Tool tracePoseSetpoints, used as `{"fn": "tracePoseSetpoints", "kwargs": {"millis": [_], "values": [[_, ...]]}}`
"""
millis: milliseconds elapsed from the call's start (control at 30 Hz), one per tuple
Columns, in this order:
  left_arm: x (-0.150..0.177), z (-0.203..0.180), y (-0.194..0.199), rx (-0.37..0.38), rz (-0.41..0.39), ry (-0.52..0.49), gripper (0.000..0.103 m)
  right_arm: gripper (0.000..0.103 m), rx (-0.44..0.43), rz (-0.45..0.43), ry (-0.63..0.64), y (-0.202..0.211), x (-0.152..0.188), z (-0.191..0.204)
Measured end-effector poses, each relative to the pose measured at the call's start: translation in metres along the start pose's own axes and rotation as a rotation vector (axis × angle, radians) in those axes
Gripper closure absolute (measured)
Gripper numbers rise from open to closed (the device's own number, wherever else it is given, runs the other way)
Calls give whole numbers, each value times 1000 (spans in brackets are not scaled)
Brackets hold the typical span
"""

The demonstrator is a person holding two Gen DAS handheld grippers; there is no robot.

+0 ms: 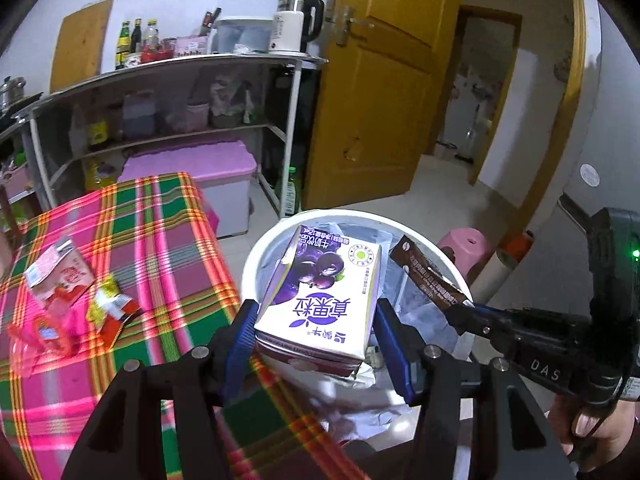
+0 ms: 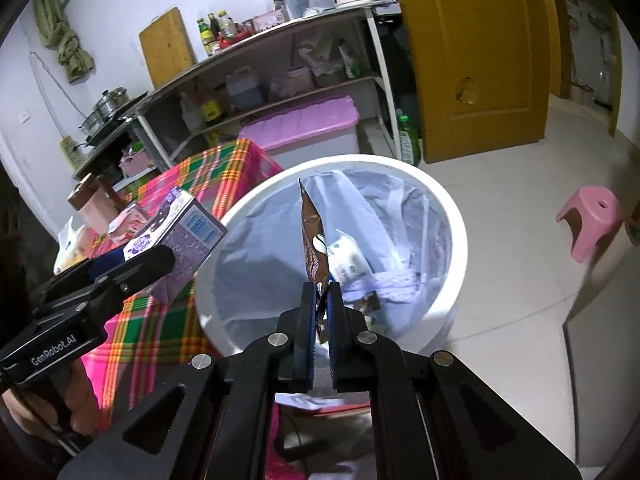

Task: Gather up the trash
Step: 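Open both grippers to drop the juice box and wrapper into the bin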

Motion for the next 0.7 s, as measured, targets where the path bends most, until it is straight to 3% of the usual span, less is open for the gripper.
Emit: {"fn": "tracePoseSetpoints", "kwargs": {"millis": [367, 567, 700], "values": [[-4, -12, -41, 43, 65, -18, 44, 96, 22, 45, -18, -19, -6, -13], [-4, -10, -41, 55, 64, -15, 44, 79, 24, 29, -16, -17, -7, -12], [-4, -8, -35, 56, 54, -3, 44, 78, 25, 20, -9, -12, -6, -9]]}}
Point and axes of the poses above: each gripper's, at about its wrist camera, not at the fingertips, and y roughly against the way its jaws point, z to its left, x to its underside, the point moved 6 cm from there along -y, roughly the way its jaws point, and after that the axes turned 3 degrees about x, right-handed, at the moved point
